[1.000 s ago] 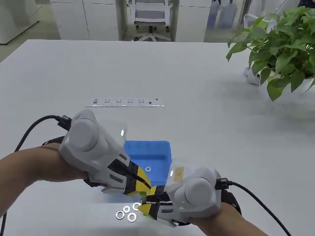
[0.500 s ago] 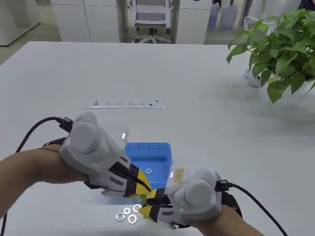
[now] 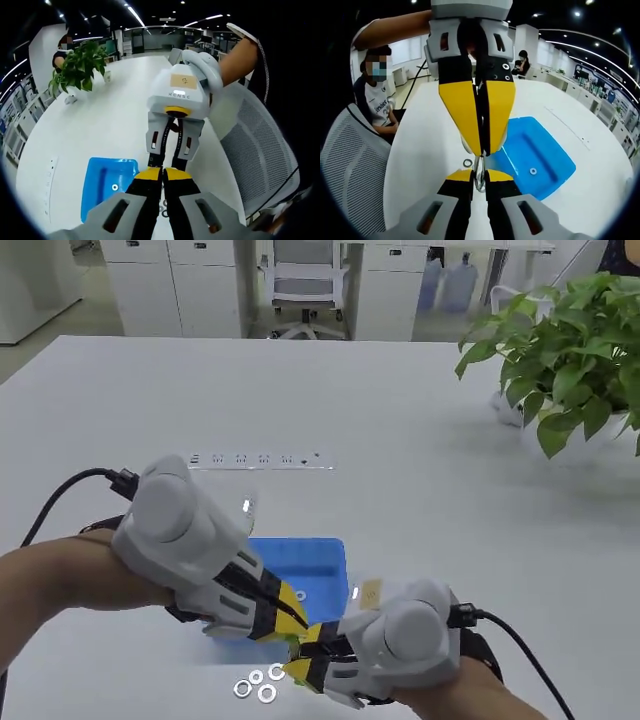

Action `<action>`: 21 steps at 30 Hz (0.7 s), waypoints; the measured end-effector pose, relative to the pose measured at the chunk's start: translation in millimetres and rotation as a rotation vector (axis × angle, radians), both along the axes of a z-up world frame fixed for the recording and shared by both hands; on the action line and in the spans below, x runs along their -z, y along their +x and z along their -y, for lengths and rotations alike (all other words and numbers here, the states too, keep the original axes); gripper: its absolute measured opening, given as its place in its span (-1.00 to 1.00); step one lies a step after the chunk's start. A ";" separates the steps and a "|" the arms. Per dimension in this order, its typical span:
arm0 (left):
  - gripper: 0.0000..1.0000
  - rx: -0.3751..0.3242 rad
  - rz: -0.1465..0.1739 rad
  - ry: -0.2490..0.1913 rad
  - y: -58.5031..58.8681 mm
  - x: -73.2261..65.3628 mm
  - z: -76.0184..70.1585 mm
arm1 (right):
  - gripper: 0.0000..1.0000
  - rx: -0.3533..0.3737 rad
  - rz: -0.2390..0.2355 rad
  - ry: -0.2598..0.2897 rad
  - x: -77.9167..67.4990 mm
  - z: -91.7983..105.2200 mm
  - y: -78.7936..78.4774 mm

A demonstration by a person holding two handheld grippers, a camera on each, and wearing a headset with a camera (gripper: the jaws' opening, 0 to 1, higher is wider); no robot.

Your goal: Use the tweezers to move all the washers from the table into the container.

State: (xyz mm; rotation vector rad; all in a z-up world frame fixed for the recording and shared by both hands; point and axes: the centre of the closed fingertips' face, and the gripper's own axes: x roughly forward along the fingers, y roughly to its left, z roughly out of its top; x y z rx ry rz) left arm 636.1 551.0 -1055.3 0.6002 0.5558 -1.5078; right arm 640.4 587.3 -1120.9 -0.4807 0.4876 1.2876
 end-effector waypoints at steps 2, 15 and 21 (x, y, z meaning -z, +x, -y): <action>-0.91 0.001 0.000 -0.001 0.3 -4.9 0.4 | -0.80 0.002 -0.002 0.005 -5.0 0.1 0.3; -0.91 0.030 0.053 -0.001 7.1 -35.8 2.9 | -0.80 0.011 0.030 0.013 -36.1 3.6 12.0; -0.91 0.039 0.074 0.006 13.2 -45.3 3.9 | -0.80 0.020 0.040 0.031 -46.4 3.7 20.3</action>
